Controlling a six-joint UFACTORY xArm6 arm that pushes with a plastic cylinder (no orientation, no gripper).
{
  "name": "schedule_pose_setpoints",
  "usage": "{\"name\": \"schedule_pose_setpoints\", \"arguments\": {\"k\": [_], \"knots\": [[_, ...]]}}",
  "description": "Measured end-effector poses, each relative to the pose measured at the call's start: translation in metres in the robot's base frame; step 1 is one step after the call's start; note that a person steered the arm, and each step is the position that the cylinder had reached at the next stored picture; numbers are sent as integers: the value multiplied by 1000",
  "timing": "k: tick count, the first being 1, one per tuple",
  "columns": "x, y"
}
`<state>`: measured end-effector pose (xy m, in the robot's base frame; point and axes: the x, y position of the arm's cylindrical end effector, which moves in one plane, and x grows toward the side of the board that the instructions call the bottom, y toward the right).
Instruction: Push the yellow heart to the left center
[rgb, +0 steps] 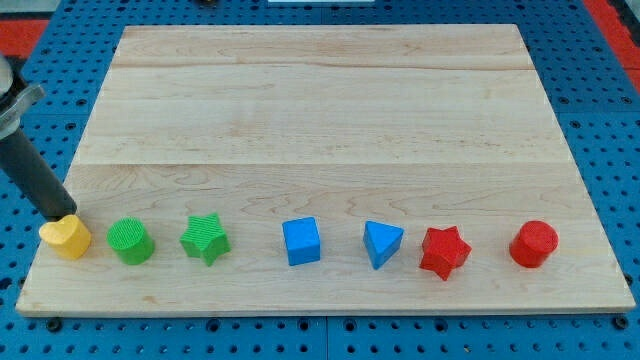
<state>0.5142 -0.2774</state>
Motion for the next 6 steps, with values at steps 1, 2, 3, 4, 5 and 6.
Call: {"name": "schedule_pose_setpoints", "arguments": {"k": [1, 2, 3, 4, 5, 6], "knots": [[0, -26], [24, -27], [87, -16], [80, 6], [43, 30], [2, 4]]}}
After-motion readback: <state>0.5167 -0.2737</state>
